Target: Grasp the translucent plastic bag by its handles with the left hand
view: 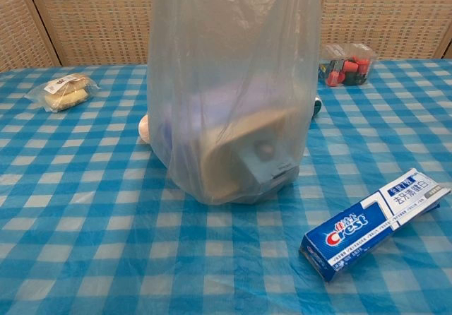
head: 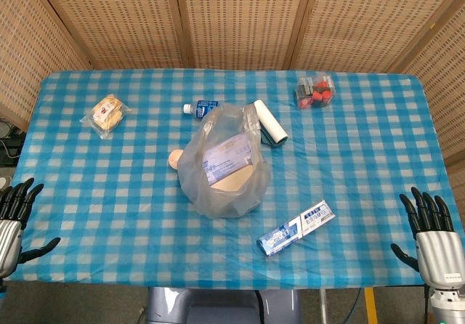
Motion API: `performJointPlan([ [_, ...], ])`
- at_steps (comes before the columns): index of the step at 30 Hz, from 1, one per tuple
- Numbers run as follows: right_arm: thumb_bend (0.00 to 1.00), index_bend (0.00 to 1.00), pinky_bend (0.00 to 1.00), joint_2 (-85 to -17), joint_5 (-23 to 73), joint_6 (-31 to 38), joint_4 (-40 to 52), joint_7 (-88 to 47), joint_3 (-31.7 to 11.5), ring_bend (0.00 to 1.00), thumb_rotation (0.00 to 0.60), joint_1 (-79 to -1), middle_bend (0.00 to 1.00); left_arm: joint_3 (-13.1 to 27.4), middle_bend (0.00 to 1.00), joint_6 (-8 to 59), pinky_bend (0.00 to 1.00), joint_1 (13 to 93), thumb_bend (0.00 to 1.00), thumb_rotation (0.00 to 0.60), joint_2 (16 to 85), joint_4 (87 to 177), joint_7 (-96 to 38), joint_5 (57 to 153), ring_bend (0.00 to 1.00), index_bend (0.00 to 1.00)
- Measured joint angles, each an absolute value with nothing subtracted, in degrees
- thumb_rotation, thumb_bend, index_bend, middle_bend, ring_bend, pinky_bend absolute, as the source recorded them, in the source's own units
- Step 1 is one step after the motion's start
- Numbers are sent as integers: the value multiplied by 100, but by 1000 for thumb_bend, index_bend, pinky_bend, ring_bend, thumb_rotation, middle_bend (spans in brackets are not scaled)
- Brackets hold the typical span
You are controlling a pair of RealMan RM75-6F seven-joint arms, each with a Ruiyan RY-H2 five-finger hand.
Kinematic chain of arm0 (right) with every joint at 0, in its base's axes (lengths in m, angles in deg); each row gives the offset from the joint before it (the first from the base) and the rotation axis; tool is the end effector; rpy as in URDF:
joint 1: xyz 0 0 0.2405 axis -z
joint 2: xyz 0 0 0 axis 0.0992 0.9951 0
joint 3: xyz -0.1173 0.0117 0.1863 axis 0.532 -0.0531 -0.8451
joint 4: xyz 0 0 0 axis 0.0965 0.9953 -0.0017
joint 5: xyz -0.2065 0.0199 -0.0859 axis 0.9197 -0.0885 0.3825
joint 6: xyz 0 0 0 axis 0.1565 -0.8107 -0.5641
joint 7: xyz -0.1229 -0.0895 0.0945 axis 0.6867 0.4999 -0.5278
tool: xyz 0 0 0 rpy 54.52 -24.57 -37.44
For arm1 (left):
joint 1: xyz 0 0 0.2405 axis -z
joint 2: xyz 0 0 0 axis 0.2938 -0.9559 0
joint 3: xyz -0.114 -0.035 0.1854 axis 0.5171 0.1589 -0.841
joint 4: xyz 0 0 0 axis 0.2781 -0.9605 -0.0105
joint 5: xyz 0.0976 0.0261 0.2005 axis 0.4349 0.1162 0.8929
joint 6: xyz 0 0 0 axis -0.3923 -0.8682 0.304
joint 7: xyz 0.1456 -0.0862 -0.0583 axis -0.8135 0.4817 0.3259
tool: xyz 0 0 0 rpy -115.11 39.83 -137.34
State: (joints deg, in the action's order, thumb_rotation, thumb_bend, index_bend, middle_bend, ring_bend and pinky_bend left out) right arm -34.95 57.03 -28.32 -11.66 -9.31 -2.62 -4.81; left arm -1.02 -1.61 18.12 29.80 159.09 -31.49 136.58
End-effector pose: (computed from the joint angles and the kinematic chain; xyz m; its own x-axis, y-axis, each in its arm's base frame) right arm -0.2627 -0.1833 0.1354 0.5001 0.1512 0.8527 -0.8582 -0.0452 0.5113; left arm -0.2516 0.1837 0.1296 0.3527 -0.0317 0.9352 0.9330 -0.0642 -0.3540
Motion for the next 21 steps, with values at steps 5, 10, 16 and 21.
performJointPlan([
  [5,0,64,0,-3478,5709,-2847,-1162,-983,-267,0,600,-478,0,-134,0,-125,0,1830,0,600,2998,15912,-3138,13723,0,0],
  [10,0,65,0,-3466,5652,-2817,-1159,-1020,-293,0,600,-490,0,-126,0,98,0,2014,0,600,2940,16055,-2932,13823,0,0],
  [16,0,66,0,-3478,5480,-2687,-1164,-1010,-366,0,600,-546,0,41,0,559,0,2594,0,600,2585,16727,-2289,14105,0,0],
  [21,0,68,0,-3508,5269,-2573,-1135,-950,-448,0,600,-589,0,508,0,1229,0,3379,0,600,2305,17308,-1506,13986,0,0],
])
